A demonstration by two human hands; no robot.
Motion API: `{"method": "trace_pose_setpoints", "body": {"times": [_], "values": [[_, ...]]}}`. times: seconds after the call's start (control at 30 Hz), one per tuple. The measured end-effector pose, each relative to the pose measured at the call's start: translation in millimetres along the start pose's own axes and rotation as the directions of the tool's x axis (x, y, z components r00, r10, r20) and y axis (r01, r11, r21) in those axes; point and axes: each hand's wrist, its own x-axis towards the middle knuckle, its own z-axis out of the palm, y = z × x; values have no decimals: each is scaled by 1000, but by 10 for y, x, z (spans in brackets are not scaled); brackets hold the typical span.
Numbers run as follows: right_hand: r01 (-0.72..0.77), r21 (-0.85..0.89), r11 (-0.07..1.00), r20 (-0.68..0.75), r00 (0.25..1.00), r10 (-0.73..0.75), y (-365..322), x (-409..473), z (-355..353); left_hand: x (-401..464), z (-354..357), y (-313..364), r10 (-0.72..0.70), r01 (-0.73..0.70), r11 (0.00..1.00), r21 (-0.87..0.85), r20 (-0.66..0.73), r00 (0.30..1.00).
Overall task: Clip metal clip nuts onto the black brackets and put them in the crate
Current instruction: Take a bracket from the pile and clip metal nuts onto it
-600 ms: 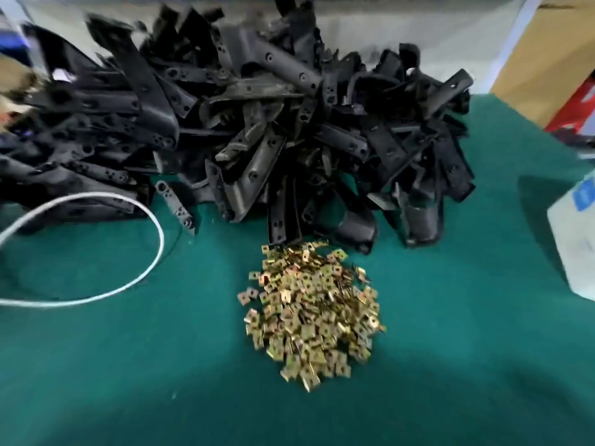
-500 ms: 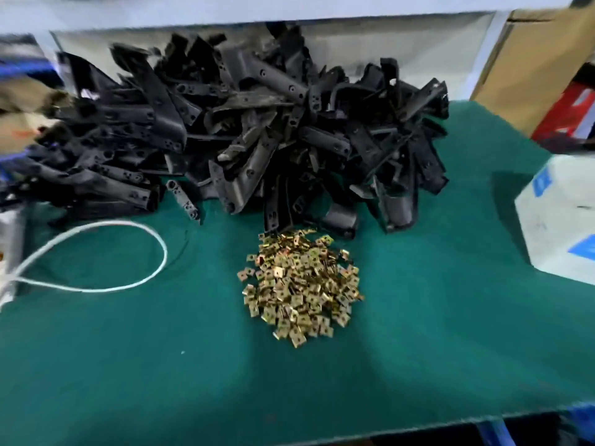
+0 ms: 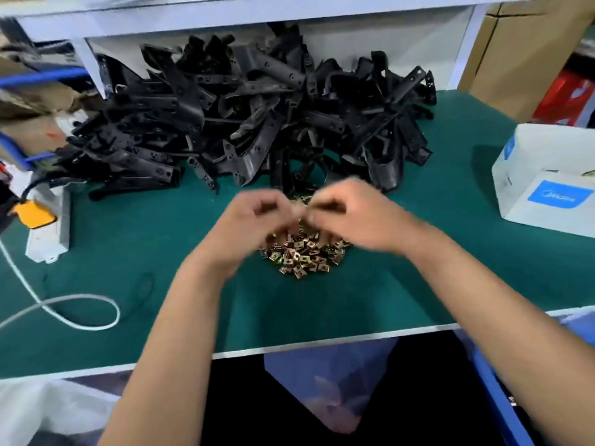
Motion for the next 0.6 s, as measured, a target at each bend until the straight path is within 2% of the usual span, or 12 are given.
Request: {"method": "trace_pose_setpoints", "body": {"times": [0.03, 0.07, 0.1, 0.17, 0.23, 0.33, 0.5, 0.6], "values": [[-30, -18, 999, -129, 991, 27, 141, 143, 22, 222, 19, -58, -6, 8, 1000, 7, -228, 974], [-52, -85, 995, -243, 970, 31, 283, 300, 35, 429, 42, -147, -13, 49, 995, 81, -395, 919], [-91, -142, 986, -319, 947, 41, 402, 461, 46, 634, 56, -258, 6, 108, 974, 197, -503, 864], [-193, -301, 934, -392, 918, 63, 626, 680, 61, 946, 25, -436, 79, 190, 901, 390, -577, 813], [-276, -506, 817, -397, 916, 63, 800, 825, 117, 1149, -27, -552, 147, 158, 875, 458, -561, 815], [-289, -613, 736, -364, 929, 62, 925, 907, 216, 1257, -61, -729, 258, 23, 864, 503, -482, 837], [-302, -598, 742, -397, 916, 53, 1002, 994, 296, 1240, -91, -715, 332, -142, 901, 411, -440, 835], [-316, -565, 762, -436, 899, 49, 993, 996, 292, 1203, -27, -597, 396, -194, 848, 493, -346, 850]]}}
